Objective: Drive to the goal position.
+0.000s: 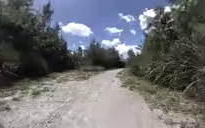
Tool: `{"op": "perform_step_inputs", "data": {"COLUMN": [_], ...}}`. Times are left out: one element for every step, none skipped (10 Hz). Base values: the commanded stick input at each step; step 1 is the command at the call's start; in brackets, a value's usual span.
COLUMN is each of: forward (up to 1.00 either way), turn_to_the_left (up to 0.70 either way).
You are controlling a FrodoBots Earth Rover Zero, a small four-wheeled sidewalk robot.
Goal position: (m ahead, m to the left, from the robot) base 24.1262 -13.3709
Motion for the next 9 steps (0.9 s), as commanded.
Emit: {"op": "perform_step_inputs", "data": {"forward": [0.70,0.70,0.70,0.70,0.70,0.70,0.70,0.70,0.70], "turn_to_the_left": [0.00,0.00,0.00,0.00,0.00,0.00,0.00,0.00,0.00]}}
